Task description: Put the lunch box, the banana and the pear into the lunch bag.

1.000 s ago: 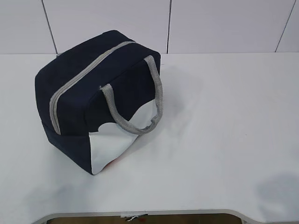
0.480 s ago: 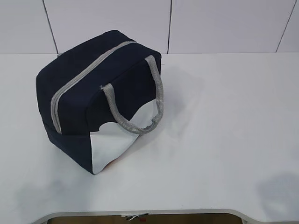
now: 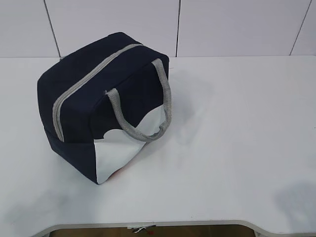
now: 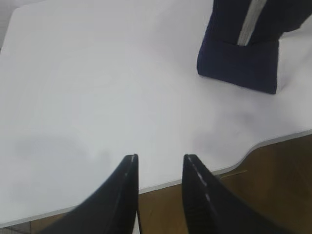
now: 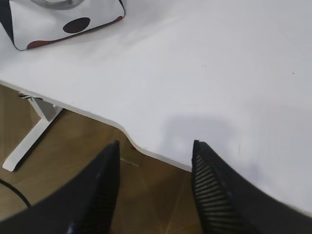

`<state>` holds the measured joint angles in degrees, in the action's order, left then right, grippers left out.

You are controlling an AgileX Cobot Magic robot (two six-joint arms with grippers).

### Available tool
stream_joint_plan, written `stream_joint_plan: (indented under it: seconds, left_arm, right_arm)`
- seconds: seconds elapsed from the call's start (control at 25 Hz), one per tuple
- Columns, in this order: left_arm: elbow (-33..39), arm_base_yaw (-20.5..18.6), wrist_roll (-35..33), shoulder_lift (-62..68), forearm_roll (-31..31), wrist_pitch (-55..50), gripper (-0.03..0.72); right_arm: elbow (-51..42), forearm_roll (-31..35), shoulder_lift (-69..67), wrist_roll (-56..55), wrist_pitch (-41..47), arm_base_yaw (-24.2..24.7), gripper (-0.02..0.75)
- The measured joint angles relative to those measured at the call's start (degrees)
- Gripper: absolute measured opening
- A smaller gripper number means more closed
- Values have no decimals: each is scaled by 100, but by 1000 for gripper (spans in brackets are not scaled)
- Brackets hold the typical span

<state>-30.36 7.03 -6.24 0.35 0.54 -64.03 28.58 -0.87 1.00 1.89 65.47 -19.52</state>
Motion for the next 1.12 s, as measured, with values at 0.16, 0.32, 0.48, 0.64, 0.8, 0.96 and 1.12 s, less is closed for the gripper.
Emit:
stream_joint_plan:
  seconds: [0.16, 0.32, 0.48, 0.64, 0.8, 0.96, 1.12]
  left_arm:
    - [0, -181, 0, 0, 66, 0, 236]
    - [0, -375, 0, 0, 126, 0, 236]
    - [0, -596, 0, 0, 171, 0, 235]
    - [0, -610, 0, 0, 185, 0, 236]
    - [24, -610, 3, 0, 185, 0, 235]
    - [24, -610, 3, 0, 188, 0, 236]
    - [24, -610, 3, 0, 197, 0, 236]
  right_arm:
    - [0, 135, 0, 0, 0, 697, 393]
    - [0, 157, 0, 0, 0, 1406, 393]
    - [0, 171, 0, 0, 0, 1778, 393]
    - [0, 184, 0, 0, -9, 1803, 393]
    - [0, 188, 0, 0, -9, 1803, 393]
    - [0, 188, 0, 0, -9, 1803, 393]
    - [0, 188, 0, 0, -9, 1803, 393]
